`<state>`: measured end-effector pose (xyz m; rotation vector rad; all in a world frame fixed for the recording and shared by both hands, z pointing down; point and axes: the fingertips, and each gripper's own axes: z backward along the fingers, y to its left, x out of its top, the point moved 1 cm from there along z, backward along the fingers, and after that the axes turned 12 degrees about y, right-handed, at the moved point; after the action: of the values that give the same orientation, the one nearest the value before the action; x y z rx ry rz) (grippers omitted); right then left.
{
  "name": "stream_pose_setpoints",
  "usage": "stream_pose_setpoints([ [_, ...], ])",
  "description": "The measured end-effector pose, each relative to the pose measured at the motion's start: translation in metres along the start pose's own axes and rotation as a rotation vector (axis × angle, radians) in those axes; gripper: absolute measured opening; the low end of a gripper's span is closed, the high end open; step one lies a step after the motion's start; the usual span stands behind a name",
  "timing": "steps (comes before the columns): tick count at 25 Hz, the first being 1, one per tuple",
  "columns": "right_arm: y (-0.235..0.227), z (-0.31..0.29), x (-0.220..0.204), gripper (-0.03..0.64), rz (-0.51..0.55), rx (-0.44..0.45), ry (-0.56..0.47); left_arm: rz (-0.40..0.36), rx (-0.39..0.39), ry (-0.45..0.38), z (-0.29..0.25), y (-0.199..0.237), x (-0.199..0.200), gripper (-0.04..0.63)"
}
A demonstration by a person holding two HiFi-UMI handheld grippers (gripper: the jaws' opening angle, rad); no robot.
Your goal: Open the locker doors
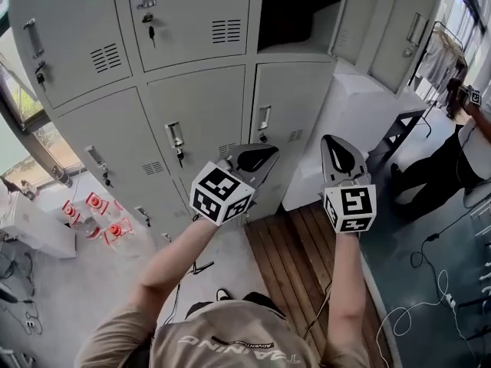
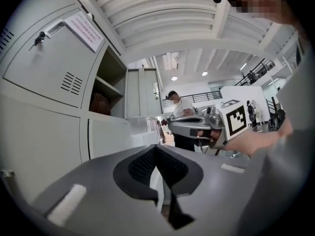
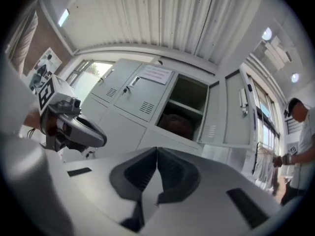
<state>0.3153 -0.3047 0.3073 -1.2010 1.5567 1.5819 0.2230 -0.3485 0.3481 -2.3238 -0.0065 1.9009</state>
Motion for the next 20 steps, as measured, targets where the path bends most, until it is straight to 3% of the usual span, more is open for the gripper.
stream_pose_setpoints([
  [9, 0.084, 0.055, -0.076, 0.011, -0.281, 0.200, -0.075, 0.073, 0.230, 0.041, 0.049, -0.049, -0.072, 0.006],
  [13, 0.101, 0.073, -0.115, 0.011, -0.376, 0.284, -0.045, 0.167, 0.286, 0.065, 0.047, -0.087, -0.114, 0.006],
  [20, 0.144, 0.086, -0.135, 0.011, -0.362, 0.367, -0.018, 0.268, 0.335, 0.091, 0.072, -0.111, -0.167, 0.007],
])
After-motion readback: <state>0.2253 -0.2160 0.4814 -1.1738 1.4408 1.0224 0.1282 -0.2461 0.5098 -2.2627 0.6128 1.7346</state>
